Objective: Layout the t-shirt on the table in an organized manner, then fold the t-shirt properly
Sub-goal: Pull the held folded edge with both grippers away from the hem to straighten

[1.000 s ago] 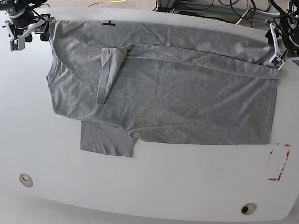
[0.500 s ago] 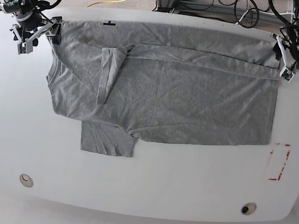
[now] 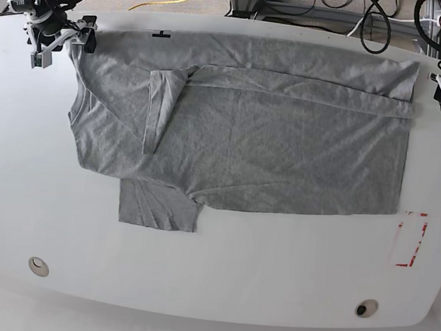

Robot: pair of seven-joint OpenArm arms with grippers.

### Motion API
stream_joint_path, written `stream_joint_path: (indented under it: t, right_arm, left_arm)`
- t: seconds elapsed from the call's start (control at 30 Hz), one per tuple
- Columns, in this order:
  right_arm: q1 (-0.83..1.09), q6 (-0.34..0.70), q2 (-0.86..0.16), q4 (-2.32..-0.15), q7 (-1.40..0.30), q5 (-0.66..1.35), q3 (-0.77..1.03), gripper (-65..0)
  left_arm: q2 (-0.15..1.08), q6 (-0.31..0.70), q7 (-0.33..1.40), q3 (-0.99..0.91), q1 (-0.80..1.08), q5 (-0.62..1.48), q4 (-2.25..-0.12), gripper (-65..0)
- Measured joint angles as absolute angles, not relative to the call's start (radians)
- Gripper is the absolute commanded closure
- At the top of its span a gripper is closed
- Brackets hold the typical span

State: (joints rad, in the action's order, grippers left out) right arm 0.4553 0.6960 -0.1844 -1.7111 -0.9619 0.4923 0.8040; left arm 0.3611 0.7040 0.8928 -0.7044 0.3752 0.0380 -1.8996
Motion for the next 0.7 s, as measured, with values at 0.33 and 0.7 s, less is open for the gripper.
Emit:
stream_joint_path:
  t: [0.33,0.7]
  right_arm:
    - [0.455,0.697,-0.185,-1.667,-0.916,0.503,0.803,-50.9]
    - [0.459,0.696,-0.182,-1.665,-0.921,0.502,0.804,-12.8]
  left_arm:
    - [0.361,0.704,0.891,-0.7,0.373,0.045,-1.9,-37.9]
    - [0.361,0.704,0.89,-0.699,0.371,0.045,-1.899,-37.9]
